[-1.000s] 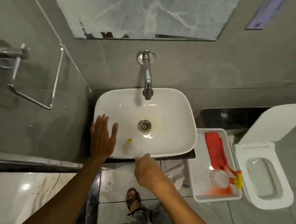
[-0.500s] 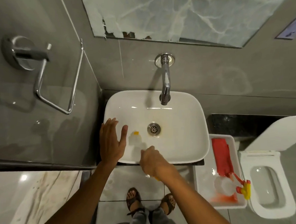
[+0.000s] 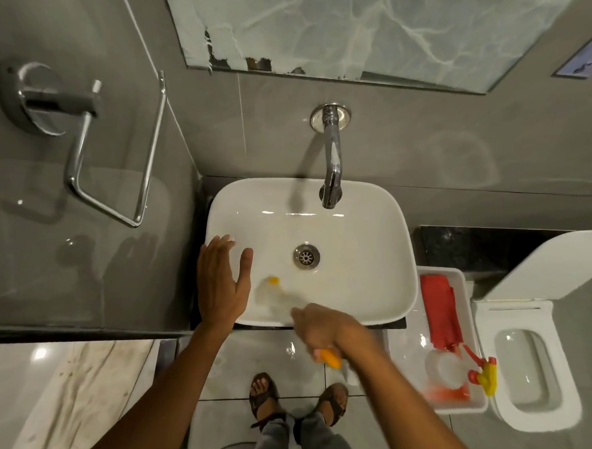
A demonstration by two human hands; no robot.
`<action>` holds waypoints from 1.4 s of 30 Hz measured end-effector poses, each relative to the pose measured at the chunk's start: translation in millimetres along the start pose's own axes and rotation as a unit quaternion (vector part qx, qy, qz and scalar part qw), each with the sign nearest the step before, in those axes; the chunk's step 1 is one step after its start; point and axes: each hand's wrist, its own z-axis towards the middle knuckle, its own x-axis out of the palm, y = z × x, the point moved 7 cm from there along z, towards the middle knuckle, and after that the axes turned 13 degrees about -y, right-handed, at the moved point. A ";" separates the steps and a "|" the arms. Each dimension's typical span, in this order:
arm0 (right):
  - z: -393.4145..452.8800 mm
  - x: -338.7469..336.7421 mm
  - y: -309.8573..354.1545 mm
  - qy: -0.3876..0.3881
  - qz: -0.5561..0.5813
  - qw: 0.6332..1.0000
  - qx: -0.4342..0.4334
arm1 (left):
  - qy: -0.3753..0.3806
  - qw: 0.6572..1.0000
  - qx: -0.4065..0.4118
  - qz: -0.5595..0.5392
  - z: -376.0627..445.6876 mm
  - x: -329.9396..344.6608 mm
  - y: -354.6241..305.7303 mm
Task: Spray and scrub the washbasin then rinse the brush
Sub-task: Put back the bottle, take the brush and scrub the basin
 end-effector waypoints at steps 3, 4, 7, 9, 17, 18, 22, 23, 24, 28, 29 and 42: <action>9.8 1.9 50.3 -0.124 0.060 0.990 -0.038 | -0.004 1.000 0.005 -0.007 -1.0 0.7 -7.3; 16.5 -6.7 59.4 -0.163 0.107 0.981 -0.021 | -0.002 1.000 0.003 -0.009 -0.2 1.0 -8.4; 39.6 -62.9 43.3 -0.282 0.199 0.939 0.000 | -0.014 1.000 0.006 -0.013 1.8 -1.4 -10.0; 51.8 -94.7 1.4 -0.305 0.165 0.937 0.048 | -0.017 1.000 0.009 -0.020 2.1 -0.5 -9.4; -19.1 -16.9 -28.0 -0.049 -0.118 0.991 -0.033 | -0.028 0.999 -0.007 -0.034 -0.1 0.5 -6.0; -22.8 -0.7 -10.0 -0.047 -0.098 0.992 -0.058 | -0.031 0.999 -0.004 -0.035 0.0 -0.4 -6.8; -6.3 18.8 60.9 -0.105 0.043 0.992 -0.049 | -0.040 0.999 0.014 -0.029 -0.8 1.1 -7.6; 4.1 9.2 66.1 -0.141 0.095 0.985 -0.032 | -0.039 0.999 0.016 -0.028 -0.3 1.7 -7.0; 15.2 -3.4 64.5 -0.173 0.138 0.975 -0.015 | -0.038 0.999 0.017 -0.027 0.1 1.7 -6.4; 44.2 -57.3 -6.8 -0.264 0.109 0.957 0.055 | -0.036 0.999 0.018 -0.034 -0.8 2.6 -5.3; 39.5 -60.6 -26.8 -0.256 0.057 0.963 0.055 | -0.036 0.999 0.015 -0.036 -0.6 3.0 -4.8; 22.4 -28.4 90.3 -0.140 0.024 0.981 -0.129 | -0.041 0.998 0.021 -0.030 -0.1 -0.1 -8.8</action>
